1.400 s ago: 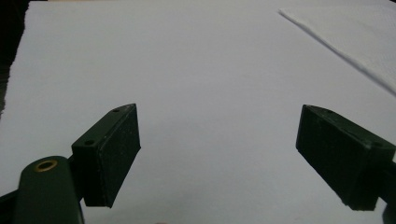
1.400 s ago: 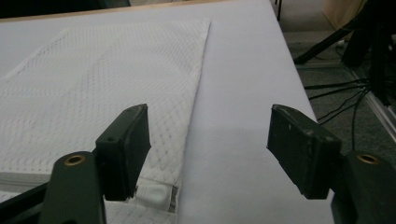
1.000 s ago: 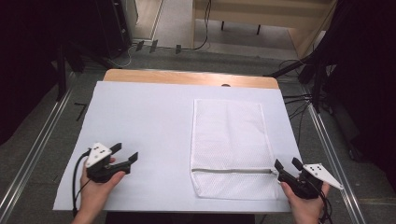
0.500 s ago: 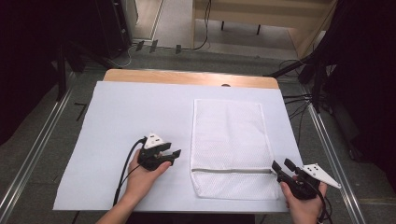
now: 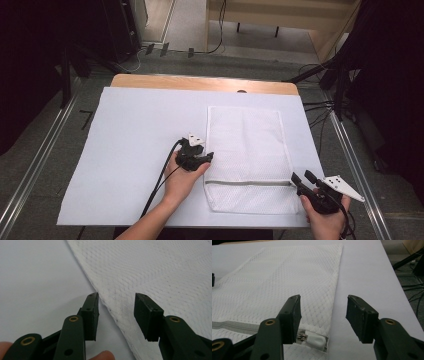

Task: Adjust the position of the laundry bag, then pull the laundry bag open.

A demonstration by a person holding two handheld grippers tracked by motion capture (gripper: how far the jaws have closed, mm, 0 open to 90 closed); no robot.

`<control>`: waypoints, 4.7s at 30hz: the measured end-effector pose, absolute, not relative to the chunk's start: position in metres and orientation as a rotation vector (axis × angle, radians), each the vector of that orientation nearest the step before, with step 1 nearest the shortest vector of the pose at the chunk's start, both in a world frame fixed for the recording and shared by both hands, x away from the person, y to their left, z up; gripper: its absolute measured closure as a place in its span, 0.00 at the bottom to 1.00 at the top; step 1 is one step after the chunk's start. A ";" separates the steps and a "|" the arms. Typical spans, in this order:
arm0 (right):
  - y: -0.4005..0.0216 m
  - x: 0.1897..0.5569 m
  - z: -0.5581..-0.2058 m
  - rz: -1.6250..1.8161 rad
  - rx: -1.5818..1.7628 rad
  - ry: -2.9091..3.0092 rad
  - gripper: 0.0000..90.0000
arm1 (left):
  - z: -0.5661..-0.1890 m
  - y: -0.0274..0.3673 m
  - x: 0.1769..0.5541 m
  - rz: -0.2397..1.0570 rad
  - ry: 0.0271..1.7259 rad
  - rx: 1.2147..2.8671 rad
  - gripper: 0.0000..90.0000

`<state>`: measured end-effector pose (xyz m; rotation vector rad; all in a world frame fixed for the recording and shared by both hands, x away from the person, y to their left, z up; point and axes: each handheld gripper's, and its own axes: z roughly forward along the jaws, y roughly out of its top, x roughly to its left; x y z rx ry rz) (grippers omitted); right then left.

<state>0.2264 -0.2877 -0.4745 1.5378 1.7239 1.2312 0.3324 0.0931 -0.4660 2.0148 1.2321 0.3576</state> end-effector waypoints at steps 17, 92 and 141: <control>-0.284 0.228 -0.476 1.224 1.536 1.736 0.51 | -0.473 0.093 0.339 0.240 1.224 1.990 1.00; -0.164 0.238 -0.478 1.308 1.372 2.133 0.43 | -0.441 0.200 0.275 0.182 1.069 1.880 0.78; -0.126 0.212 -0.468 1.238 1.243 2.125 1.00 | -0.456 0.093 0.270 0.030 0.869 2.015 1.00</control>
